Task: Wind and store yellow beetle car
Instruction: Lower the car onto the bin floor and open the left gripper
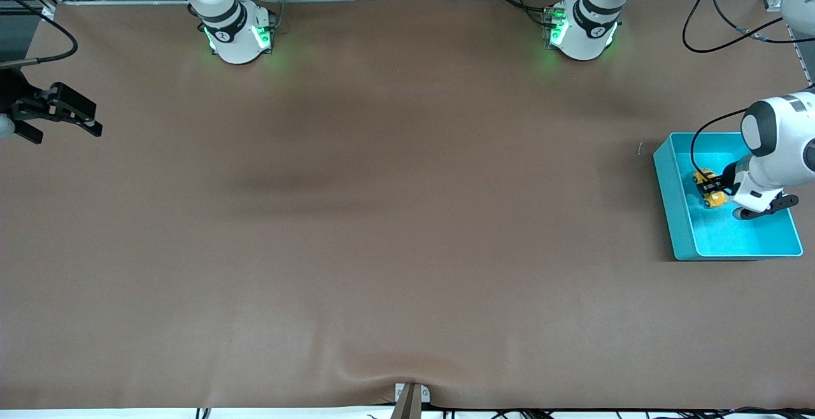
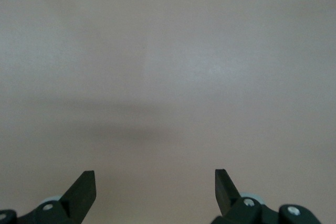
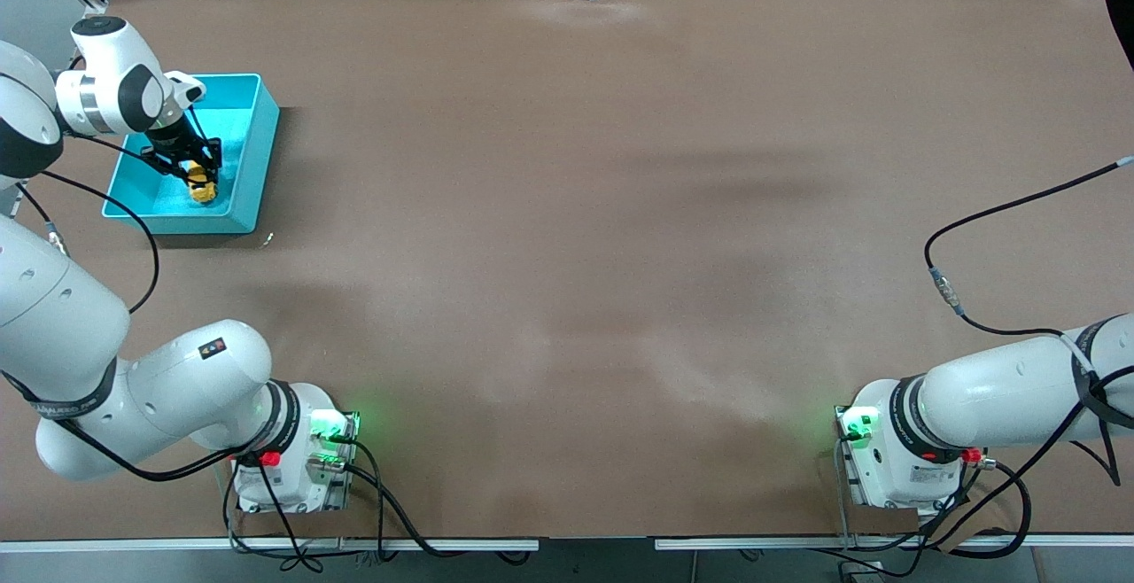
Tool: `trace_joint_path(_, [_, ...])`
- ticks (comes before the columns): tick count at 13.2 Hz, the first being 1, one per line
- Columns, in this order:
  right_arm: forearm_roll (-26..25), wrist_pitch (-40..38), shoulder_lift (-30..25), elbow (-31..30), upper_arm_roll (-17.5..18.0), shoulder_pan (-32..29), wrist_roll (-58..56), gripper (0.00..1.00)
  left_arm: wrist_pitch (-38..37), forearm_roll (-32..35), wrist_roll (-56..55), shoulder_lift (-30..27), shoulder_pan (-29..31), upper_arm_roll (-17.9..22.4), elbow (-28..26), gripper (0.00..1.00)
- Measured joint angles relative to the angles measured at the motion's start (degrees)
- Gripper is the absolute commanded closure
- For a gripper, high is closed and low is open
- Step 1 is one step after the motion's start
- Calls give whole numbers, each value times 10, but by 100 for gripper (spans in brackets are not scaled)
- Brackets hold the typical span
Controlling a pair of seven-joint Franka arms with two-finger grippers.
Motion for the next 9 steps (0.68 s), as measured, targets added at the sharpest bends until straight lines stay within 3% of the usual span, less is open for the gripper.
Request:
trace_joint_path(4, [0, 1, 0, -2, -1, 0, 0, 0, 4, 4, 0, 7, 2, -1, 7, 71])
trace_joint_path(6, [0, 3, 0, -3, -2, 0, 0, 0, 6, 4, 0, 10, 4, -1, 11, 47])
trace_joint_path(8, [0, 4, 0, -4, -2, 0, 0, 0, 7, 4, 0, 12, 5, -1, 16, 8])
trace_joint_path(9, [0, 6, 0, -5, -2, 0, 0, 0, 7, 4, 0, 13, 6, -1, 19, 0])
